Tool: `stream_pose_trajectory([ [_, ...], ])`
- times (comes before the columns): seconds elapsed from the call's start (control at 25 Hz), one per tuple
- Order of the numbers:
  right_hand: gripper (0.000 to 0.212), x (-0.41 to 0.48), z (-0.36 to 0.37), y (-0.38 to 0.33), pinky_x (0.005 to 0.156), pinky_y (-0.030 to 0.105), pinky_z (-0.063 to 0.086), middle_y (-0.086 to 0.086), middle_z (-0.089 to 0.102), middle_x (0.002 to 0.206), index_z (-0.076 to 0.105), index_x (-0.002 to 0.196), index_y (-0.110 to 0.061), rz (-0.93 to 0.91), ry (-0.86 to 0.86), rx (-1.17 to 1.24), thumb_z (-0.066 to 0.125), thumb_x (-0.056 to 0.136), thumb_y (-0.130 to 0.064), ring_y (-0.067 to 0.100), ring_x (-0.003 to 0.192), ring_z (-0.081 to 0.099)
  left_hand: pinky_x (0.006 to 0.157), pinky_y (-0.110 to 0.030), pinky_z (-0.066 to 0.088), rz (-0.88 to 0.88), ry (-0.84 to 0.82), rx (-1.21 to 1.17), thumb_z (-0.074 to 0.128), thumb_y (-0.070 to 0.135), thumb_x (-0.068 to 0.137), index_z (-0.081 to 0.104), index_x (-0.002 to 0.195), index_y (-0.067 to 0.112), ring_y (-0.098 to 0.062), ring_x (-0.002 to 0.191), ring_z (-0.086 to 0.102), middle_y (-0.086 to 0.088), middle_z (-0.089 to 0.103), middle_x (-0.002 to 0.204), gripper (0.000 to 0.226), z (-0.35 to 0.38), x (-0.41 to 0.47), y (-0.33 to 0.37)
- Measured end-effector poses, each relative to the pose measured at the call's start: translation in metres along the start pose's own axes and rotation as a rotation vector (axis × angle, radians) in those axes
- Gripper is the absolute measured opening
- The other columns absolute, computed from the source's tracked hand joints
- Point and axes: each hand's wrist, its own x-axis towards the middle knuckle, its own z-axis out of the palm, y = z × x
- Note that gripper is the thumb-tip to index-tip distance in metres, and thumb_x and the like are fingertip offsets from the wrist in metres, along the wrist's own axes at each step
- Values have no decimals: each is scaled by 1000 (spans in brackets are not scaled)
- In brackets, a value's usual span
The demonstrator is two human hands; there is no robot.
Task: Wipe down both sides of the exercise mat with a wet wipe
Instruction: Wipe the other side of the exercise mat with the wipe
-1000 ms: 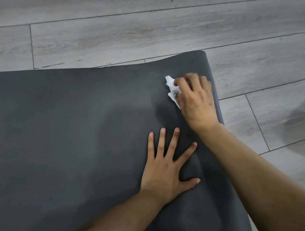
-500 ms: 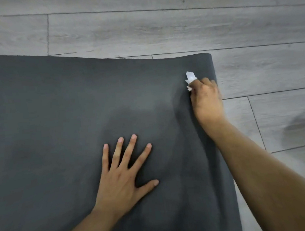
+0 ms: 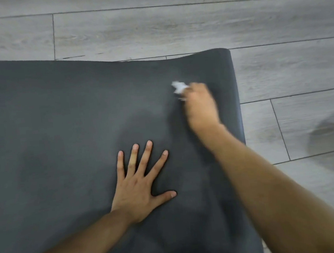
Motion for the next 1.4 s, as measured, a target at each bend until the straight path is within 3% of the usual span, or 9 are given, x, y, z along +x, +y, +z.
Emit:
stream_pose_trajectory([
  [0.12, 35, -22, -31, 67, 80, 34, 38, 11, 61, 105, 68, 112, -14, 377, 6, -97, 46, 89, 0, 32, 101, 51, 120, -70, 7, 0, -17, -4, 26, 94, 83, 0, 162, 43, -38, 157, -4, -2, -8, 172, 98, -4, 1, -2],
  [0.24, 25, -14, -20, 38, 81, 33, 45, 7, 66, 102, 67, 104, -16, 656, 140, 138, 51, 88, -6, 28, 96, 62, 120, -71, 8, 17, -9, -18, 28, 93, 83, 4, 162, 40, -39, 157, -2, -5, -3, 172, 98, -2, -2, 0],
  [0.4, 27, -13, 13, -45, 81, 42, 53, 2, 67, 92, 63, 108, -16, 422, 93, 388, 57, 85, -4, 25, 87, 63, 121, -70, 6, 23, 4, -16, 29, 91, 84, 7, 163, 40, -39, 157, 0, -6, 1, 172, 96, 2, 2, -5],
  [0.52, 25, -27, 12, -107, 80, 40, 48, 6, 63, 99, 66, 108, -12, 88, -163, 274, 57, 87, -2, 26, 94, 56, 121, -70, 7, 53, -2, -38, 24, 88, 86, 16, 162, 38, -39, 157, 0, -7, 3, 172, 91, 0, -1, -5],
  [0.6, 23, -30, -2, -84, 78, 39, 44, 10, 60, 99, 65, 104, -8, 7, -150, 116, 54, 86, 1, 30, 94, 53, 121, -69, 5, 36, -18, -40, 27, 89, 85, 13, 162, 39, -38, 157, -2, -6, 0, 172, 93, -3, -1, -6],
  [0.76, 25, -78, -37, 29, 82, 36, 38, 14, 59, 107, 63, 106, -10, 506, -32, -118, 49, 89, 2, 34, 103, 51, 122, -68, 4, 33, -5, -35, 34, 91, 83, 9, 163, 40, -37, 158, -3, -6, -2, 172, 98, 0, -2, -4],
  [0.92, 20, -104, -33, 29, 75, 29, 41, 5, 58, 101, 63, 102, -14, 715, 109, 79, 53, 89, -3, 28, 95, 57, 121, -69, 6, 34, 42, -17, 37, 90, 81, 14, 162, 39, -38, 157, 1, -7, 3, 172, 99, 4, 0, -4],
  [1.2, 18, -103, -40, 37, 80, 36, 43, 9, 60, 103, 63, 105, -12, 375, -6, 1, 54, 91, -6, 29, 96, 56, 121, -68, 8, 21, 68, 3, 33, 91, 81, 11, 162, 40, -37, 158, 1, -6, 4, 172, 98, 5, -3, -2],
  [1.4, 20, -65, -14, 11, 85, 37, 41, 13, 61, 106, 65, 107, -10, 744, 254, 72, 52, 92, -7, 33, 101, 56, 121, -68, 8, 28, 113, 12, 34, 90, 82, 12, 162, 40, -37, 157, 5, -6, 8, 172, 97, 8, -1, -4],
])
